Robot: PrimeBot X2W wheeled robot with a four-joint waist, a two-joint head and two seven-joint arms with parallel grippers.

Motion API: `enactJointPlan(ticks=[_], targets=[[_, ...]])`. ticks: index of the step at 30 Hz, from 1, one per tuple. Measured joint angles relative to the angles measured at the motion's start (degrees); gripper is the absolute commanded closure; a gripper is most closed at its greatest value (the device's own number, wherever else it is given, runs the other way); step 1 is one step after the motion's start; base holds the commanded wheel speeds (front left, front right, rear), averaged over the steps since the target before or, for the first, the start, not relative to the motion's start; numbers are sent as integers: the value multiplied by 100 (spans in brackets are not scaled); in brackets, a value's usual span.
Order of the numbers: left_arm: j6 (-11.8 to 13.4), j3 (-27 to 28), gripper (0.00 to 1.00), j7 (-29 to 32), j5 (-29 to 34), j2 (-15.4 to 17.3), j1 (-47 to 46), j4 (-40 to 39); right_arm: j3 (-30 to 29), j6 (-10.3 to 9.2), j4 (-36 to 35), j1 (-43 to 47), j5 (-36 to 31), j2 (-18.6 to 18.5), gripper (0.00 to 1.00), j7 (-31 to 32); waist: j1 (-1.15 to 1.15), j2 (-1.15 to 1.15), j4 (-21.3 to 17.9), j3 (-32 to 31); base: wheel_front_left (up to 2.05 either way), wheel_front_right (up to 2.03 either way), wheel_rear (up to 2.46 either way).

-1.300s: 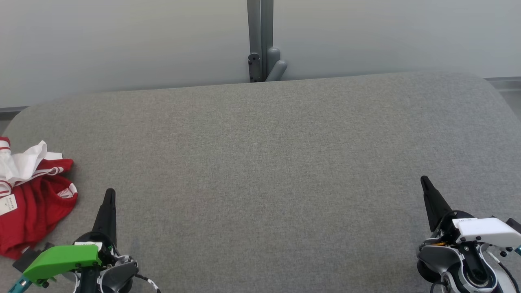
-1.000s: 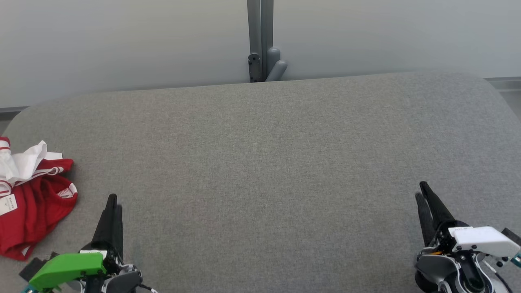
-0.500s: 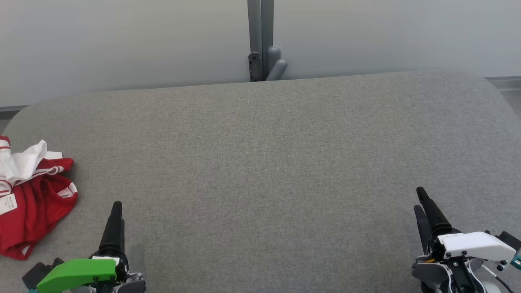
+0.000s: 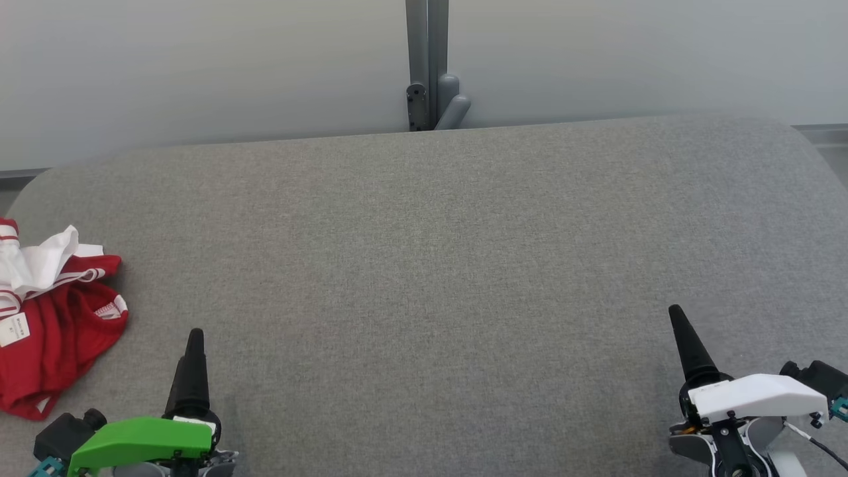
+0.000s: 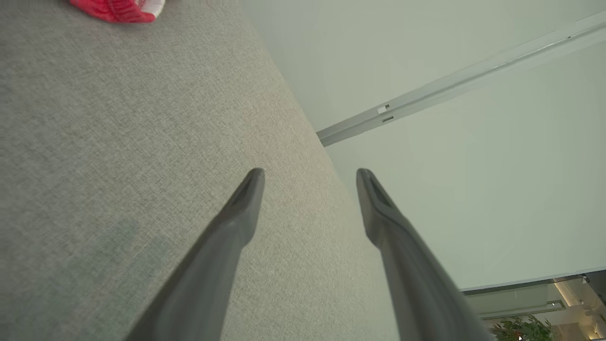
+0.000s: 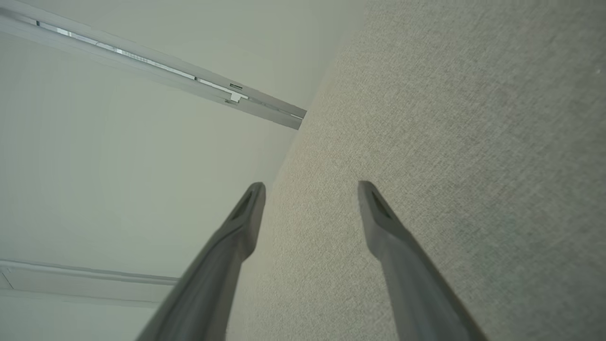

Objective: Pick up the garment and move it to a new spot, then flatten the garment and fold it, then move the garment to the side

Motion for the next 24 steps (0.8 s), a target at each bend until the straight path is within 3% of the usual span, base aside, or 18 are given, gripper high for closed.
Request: enactJointPlan(ticks=[12, 24], targets=[[62, -38, 0, -257, 1401, 0, -2, 42, 53, 1, 43, -10, -1318, -18, 0, -253, 0, 0, -15, 42, 0, 0, 0], [108, -148, 0, -469, 2371, 2, -5, 64, 140, 1, 65, -24, -2346, -64, 0, -480, 0, 0, -14, 89, 0, 0, 0]])
